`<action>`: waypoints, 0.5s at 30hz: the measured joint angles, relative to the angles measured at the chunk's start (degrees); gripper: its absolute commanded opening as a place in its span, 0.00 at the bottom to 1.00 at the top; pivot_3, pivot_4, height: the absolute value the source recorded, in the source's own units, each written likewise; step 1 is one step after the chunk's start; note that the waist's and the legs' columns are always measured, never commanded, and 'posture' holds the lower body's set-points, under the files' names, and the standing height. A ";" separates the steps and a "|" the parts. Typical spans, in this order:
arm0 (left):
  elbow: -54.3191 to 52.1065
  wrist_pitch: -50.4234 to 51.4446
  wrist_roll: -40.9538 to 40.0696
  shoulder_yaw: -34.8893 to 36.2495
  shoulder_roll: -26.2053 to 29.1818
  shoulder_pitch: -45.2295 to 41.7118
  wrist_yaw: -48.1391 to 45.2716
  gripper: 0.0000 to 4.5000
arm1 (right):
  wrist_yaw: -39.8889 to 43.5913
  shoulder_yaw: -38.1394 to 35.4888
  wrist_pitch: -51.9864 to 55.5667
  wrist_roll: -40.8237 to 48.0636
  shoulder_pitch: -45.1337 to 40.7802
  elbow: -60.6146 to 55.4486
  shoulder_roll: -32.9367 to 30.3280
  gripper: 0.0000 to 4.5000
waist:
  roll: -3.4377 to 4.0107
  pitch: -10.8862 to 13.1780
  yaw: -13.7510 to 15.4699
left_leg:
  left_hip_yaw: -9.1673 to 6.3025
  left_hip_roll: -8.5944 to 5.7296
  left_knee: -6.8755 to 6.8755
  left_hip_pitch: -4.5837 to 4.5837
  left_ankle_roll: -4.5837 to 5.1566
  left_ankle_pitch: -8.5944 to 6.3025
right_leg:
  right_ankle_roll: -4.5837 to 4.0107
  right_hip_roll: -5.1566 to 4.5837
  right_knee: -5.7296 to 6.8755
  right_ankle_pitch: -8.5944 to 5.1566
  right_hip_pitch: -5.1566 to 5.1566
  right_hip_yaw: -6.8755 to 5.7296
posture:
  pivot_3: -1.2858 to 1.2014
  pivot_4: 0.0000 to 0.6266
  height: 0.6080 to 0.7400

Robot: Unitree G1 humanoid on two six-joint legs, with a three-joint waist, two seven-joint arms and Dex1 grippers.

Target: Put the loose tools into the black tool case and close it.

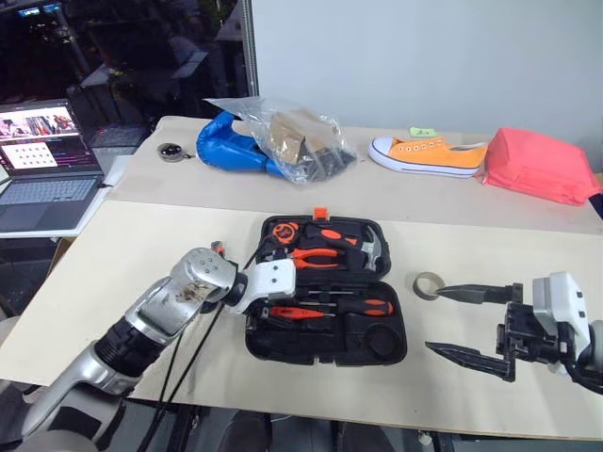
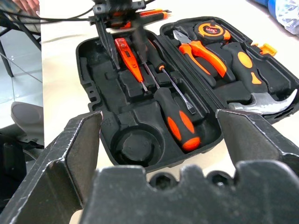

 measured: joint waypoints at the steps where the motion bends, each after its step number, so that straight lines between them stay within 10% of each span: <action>1: 0.00 -0.07 -0.70 1.09 -0.23 0.90 0.62 0.29 | -0.28 0.17 -0.01 -0.03 -0.34 0.00 0.18 1.00 | 0.00 0.00 0.19 | 0.00 0.00 0.03 0.00 0.00 0.00 | 0.01 -0.01 0.00 0.00 0.03 -0.01 | 0.52 0.24 1.00; 5: 0.14 -6.23 -0.39 3.97 -4.59 8.38 4.91 0.01 | -1.47 1.94 -0.06 -0.31 -1.49 -0.01 0.94 1.00 | 0.00 -0.01 0.26 | 0.06 -0.06 0.06 0.05 0.00 0.00 | 0.01 -0.14 -0.04 0.05 0.12 0.03 | 0.52 0.24 1.00; 15: 7.32 -21.85 9.87 -2.67 -8.01 14.10 10.92 0.01 | -1.50 2.03 -0.04 -0.25 -1.53 -0.02 1.09 1.00 | 0.18 -0.15 0.51 | 0.07 -0.12 0.06 0.24 0.00 0.00 | -0.23 -0.17 -0.05 0.20 0.33 0.02 | 0.52 0.24 1.00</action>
